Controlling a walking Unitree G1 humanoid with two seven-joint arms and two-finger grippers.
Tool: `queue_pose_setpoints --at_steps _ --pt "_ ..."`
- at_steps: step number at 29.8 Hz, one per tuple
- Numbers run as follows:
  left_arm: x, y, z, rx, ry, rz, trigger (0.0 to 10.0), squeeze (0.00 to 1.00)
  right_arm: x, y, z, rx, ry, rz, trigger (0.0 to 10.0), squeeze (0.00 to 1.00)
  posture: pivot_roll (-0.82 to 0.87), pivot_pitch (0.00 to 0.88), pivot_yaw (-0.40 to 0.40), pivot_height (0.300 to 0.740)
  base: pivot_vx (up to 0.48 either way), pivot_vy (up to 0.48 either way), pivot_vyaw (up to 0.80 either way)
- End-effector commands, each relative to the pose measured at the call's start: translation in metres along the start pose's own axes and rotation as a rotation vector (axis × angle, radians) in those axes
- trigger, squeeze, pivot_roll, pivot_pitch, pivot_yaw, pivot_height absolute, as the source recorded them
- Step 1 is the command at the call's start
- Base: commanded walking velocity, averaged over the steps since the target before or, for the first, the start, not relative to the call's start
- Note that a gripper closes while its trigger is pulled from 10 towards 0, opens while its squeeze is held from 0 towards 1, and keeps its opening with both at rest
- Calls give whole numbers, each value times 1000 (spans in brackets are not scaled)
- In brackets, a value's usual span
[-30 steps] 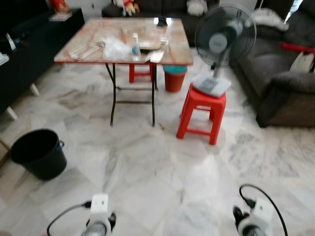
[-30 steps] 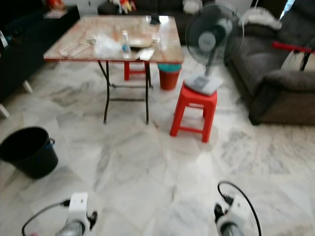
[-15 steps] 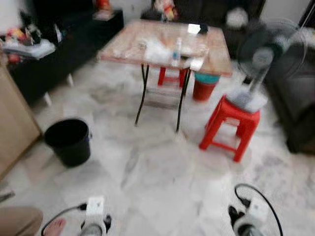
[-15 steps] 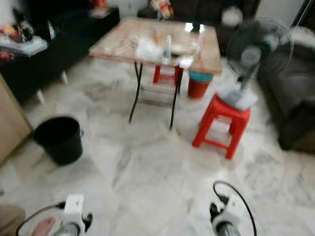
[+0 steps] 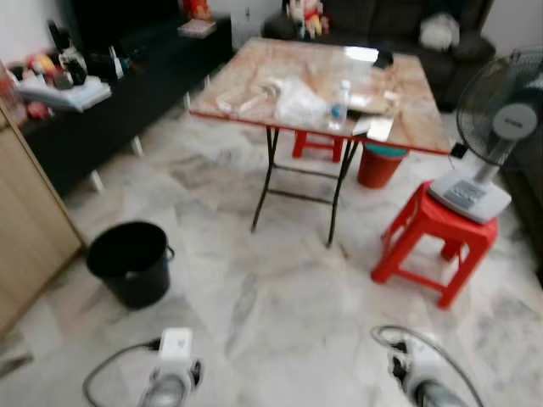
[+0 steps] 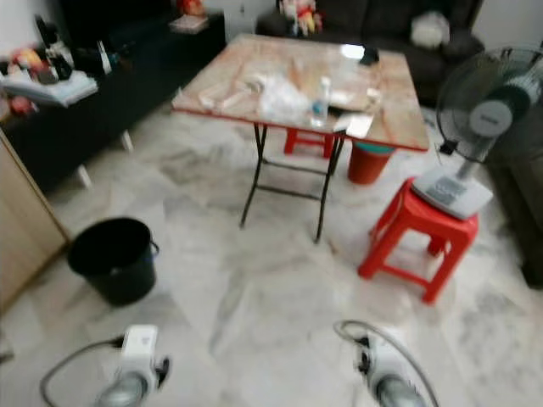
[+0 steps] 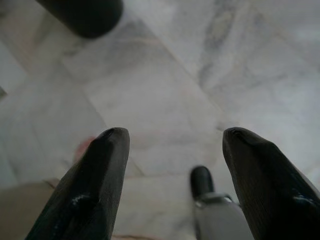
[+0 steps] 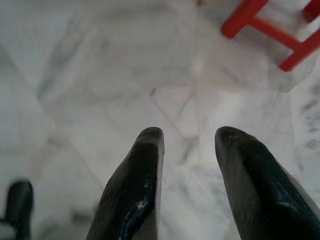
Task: Picking trash to rubbish bin
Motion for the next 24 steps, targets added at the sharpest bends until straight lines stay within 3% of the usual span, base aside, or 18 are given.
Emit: queue_pose_setpoints --at_steps 1,3,5,6,15,19,24 --pt "4 13 0 -39 4 22 10000 0 -8 15 -3 -47 -42 -58 10000 0 -88 21 -36 740 461 0 0" --pt "5 13 0 -40 10 29 10000 0 -9 15 -3 -51 -44 -22 10000 0 -86 23 -35 740 461 0 0" --pt "8 13 1 -47 25 54 10000 0 -9 13 -3 -58 -34 79 10000 0 -84 22 -31 740 461 0 0" --pt "8 13 1 -47 25 54 10000 0 -9 13 -3 -58 -34 79 10000 0 -84 22 -31 740 461 0 0" --pt "11 12 1 -52 34 85 10000 0 -6 14 -2 -127 12 409 10000 0 -72 18 -19 740 462 0 -89" --pt "11 12 1 -53 33 88 10000 0 -6 14 -2 -128 16 423 10000 0 -73 15 -17 740 461 0 -784" --pt "6 13 0 -58 24 97 10000 0 -6 16 -3 -132 23 433 10000 0 -73 9 -13 740 461 0 0"
Point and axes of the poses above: a point about 5 cm out from each wrist's last joint towards the gripper, its own z axis pointing out of the wrist towards the gripper, its own x axis along the axis of the wrist's last joint, y = z × x, the point moved 3 cm from there along z, pointing out of the wrist towards the gripper, and after that the axes turned 4 degrees about z, right-handed, at the moved point
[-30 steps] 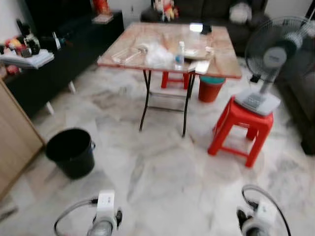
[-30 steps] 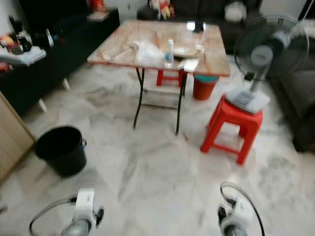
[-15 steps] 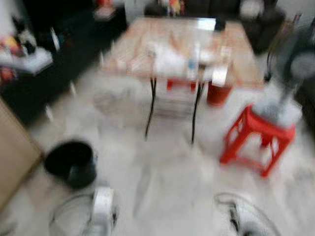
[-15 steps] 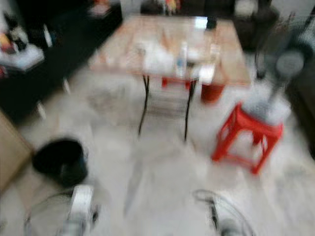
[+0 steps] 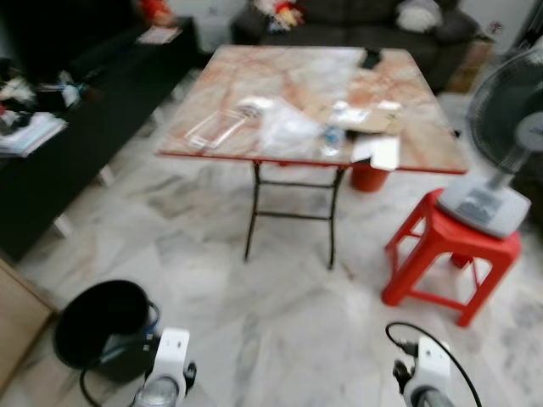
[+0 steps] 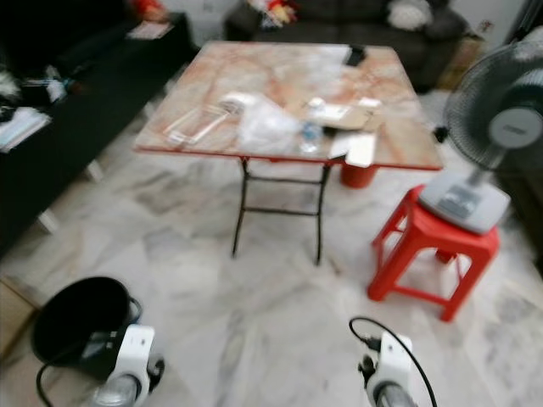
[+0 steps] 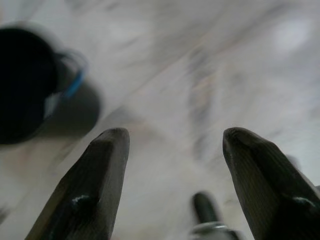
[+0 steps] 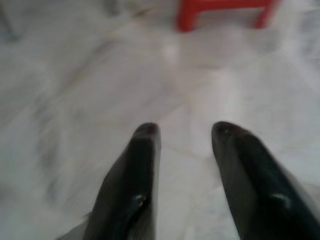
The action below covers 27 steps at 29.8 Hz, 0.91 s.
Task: Picking trash to rubbish bin
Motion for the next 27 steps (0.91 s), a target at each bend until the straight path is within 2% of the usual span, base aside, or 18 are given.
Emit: queue_pose_setpoints --at_steps 1,27 --pt "-6 -11 -1 23 -15 18 10000 0 10 -12 2 27 34 18 10000 0 -73 9 -13 740 461 0 0" --pt "-7 -11 -1 10 -18 34 10000 0 -6 -16 0 21 -6 32 10000 0 -62 0 -10 740 454 0 0"
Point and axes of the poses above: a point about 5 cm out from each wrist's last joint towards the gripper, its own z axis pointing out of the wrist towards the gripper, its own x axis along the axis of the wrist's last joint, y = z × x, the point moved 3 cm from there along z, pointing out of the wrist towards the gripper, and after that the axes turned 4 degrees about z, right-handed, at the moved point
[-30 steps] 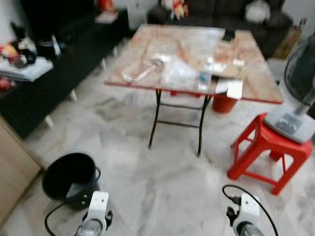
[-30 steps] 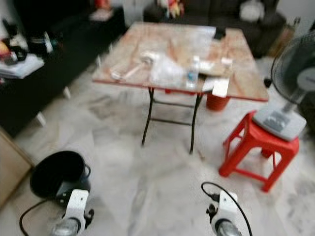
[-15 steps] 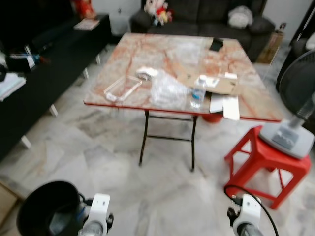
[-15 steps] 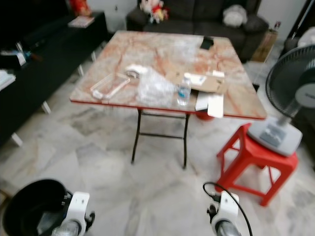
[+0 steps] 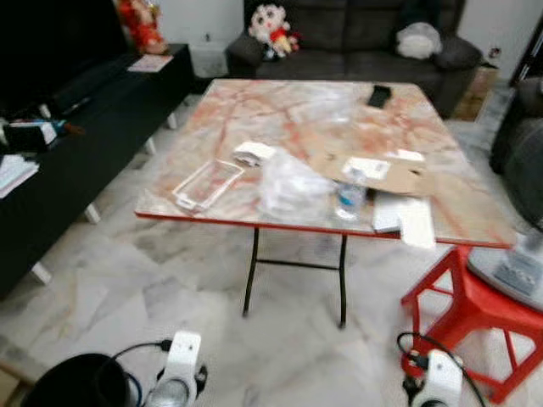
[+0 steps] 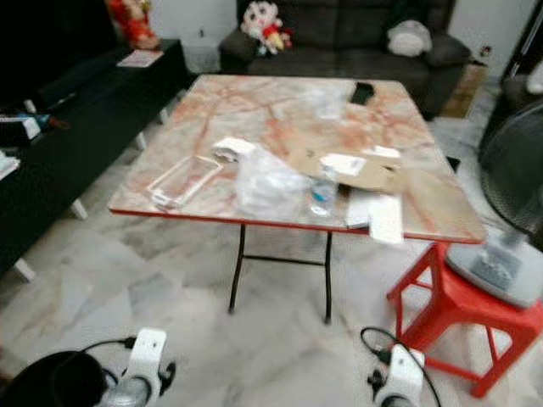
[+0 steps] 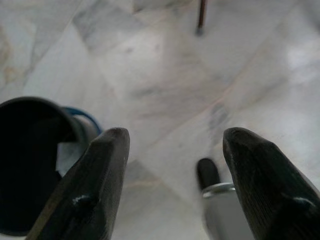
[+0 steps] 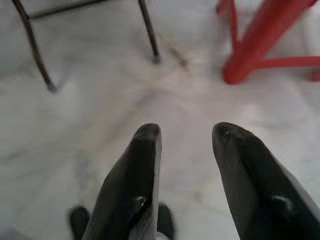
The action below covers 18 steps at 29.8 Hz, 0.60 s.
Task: Picking trash to rubbish bin
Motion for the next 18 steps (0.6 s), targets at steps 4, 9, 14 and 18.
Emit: queue_pose_setpoints --at_steps 4,9,14,18 --pt "11 8 2 -26 27 11 10000 0 0 14 -2 -41 8 11 10000 0 -60 0 -10 740 442 0 0" --pt "11 8 2 -25 30 2 10000 0 0 11 -2 -29 6 24 10000 0 -52 5 -20 740 437 0 0" --pt "12 11 1 -49 45 18 10000 0 0 11 -1 -31 9 19 10000 0 -53 10 -20 740 236 0 -251" --pt "11 13 1 -55 50 43 10000 0 0 12 -2 -32 10 23 10000 0 -51 10 -20 740 0 0 0"
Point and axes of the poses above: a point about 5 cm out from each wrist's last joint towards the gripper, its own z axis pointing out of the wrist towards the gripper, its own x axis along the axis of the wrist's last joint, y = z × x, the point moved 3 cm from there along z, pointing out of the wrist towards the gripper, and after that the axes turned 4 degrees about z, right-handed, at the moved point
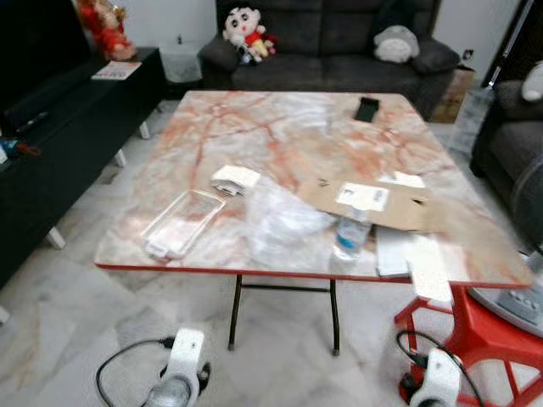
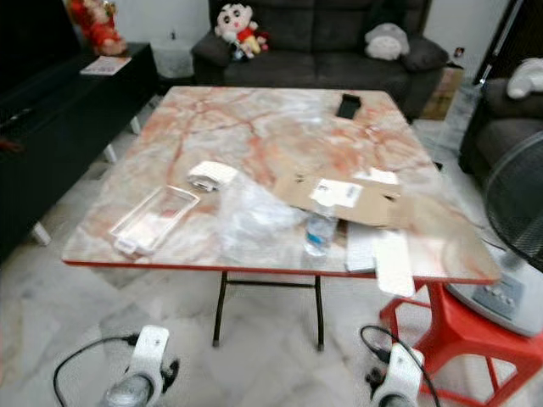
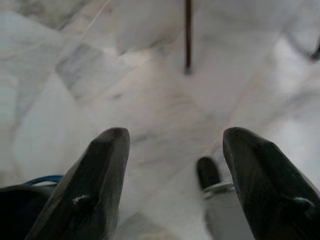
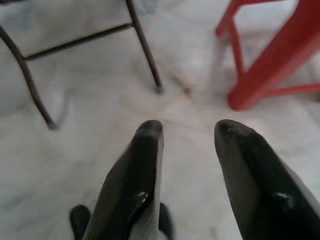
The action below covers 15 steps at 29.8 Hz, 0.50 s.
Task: Picking trash to rubbish bin
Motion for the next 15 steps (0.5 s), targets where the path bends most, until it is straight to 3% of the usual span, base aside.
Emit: queue_pose_setpoints --at_steps 1,11,12,13,14,15 --pt "4 8 0 -28 15 25 10000 0 -3 12 -2 -31 -2 8 10000 0 -51 10 -20 740 0 0 0" --pt "8 11 1 -37 43 50 10000 0 -5 13 -3 -34 -9 8 10000 0 -46 20 -24 740 0 0 0" --pt "11 10 1 -31 59 70 10000 616 -5 13 -3 -35 -9 8 10000 0 -46 22 -26 740 0 0 0" --pt "11 9 1 -27 65 79 10000 616 -5 13 -3 -35 -10 8 10000 0 -46 22 -26 740 0 0 0" --pt "13 8 1 -22 72 79 10000 1000 -5 13 -3 -34 -10 8 10000 0 -46 22 -26 740 0 0 0" --pt "15 7 1 -17 85 70 10000 1000 -5 13 -3 -34 -10 8 10000 0 -43 25 -27 740 0 0 0"
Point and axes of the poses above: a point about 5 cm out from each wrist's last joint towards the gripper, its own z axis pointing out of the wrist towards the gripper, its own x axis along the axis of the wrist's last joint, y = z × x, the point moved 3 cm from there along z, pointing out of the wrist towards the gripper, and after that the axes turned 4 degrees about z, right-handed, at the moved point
